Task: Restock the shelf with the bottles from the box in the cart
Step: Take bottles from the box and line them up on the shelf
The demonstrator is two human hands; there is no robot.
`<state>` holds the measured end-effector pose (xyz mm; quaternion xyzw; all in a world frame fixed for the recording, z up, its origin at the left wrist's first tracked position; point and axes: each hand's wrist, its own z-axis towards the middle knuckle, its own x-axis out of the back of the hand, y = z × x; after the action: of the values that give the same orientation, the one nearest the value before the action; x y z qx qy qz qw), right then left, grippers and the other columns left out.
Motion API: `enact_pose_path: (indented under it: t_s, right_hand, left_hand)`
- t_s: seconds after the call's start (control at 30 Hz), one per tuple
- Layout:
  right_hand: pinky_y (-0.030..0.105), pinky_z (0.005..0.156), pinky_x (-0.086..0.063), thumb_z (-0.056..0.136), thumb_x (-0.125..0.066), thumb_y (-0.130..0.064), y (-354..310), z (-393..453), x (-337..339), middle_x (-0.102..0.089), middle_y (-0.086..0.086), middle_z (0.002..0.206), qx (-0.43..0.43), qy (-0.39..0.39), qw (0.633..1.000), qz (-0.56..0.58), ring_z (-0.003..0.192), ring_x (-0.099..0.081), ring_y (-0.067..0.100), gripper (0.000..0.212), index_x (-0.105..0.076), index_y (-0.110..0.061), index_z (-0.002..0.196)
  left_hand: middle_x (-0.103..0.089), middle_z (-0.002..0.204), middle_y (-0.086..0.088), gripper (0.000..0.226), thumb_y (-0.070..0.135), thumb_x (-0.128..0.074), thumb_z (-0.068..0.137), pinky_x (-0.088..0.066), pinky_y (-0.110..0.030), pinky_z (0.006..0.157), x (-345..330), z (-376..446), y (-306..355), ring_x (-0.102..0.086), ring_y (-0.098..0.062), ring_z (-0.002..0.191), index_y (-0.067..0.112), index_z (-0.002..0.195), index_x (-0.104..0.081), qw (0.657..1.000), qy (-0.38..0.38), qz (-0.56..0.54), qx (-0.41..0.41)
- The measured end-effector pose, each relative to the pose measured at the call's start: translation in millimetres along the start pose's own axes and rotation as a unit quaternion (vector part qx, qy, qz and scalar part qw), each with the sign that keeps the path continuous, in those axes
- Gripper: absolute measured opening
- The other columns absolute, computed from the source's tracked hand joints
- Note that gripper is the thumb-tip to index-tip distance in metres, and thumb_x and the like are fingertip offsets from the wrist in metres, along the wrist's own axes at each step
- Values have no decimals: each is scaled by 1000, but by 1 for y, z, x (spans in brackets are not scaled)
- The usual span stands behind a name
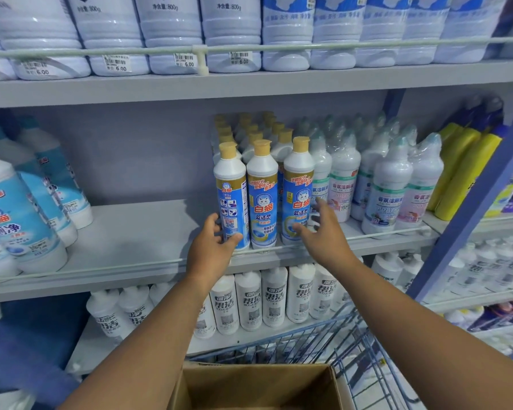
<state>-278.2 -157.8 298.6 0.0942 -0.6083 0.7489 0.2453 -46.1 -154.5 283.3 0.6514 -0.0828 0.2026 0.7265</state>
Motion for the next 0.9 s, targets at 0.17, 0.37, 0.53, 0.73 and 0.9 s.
enact_pose_path:
  t_s: [0.17, 0.37, 0.53, 0.73, 0.9]
  right_hand:
    - [11, 85, -48, 88, -71, -13, -3, 8, -4, -60, -9, 118, 10, -30, 999, 21, 92, -54, -12, 51, -46, -22, 132]
    - [-5, 63, -38, 86, -74, -16, -1, 10, -7, -58, -16, 109, 11, -41, 998, 37, 86, -49, -21, 52, -47, -19, 130]
    - [1, 66, -38, 87, -73, -16, 0, 11, -7, -56, -18, 107, 23, -39, 999, 22, 86, -49, -21, 51, -48, -19, 130]
    - [-5, 67, -37, 87, -72, -14, 3, 9, -9, -57, -16, 111, 30, -31, 999, 26, 88, -48, -24, 50, -48, -17, 130]
    - [-5, 69, -37, 88, -72, -18, 3, 6, -9, -56, -16, 114, 37, -29, 999, 24, 91, -48, -22, 51, -47, -19, 132]
  left_hand:
    - [-68, 121, 9, 60, 22, -75, 88, -57, -37, 91, -3, 1, 1, -68, -8, 102, 24, 140, -45, 1000, 7, -14, 8]
    - [-69, 116, 10, 53, 20, -73, 89, -56, -31, 86, -8, -3, 3, -68, -2, 96, 27, 135, -47, 999, 28, -15, 7]
    - [-68, 117, 9, 55, 23, -75, 88, -54, -26, 80, -6, -1, 7, -68, -7, 97, 24, 135, -47, 1000, 23, 3, 6]
    - [-68, 114, 10, 53, 24, -75, 87, -51, -20, 70, -2, -1, 11, -67, -4, 92, 26, 133, -49, 999, 17, 36, -4]
    - [-68, 116, 11, 50, 26, -74, 88, -48, -12, 67, -1, -4, 12, -67, -1, 91, 28, 131, -49, 999, 14, 45, -9]
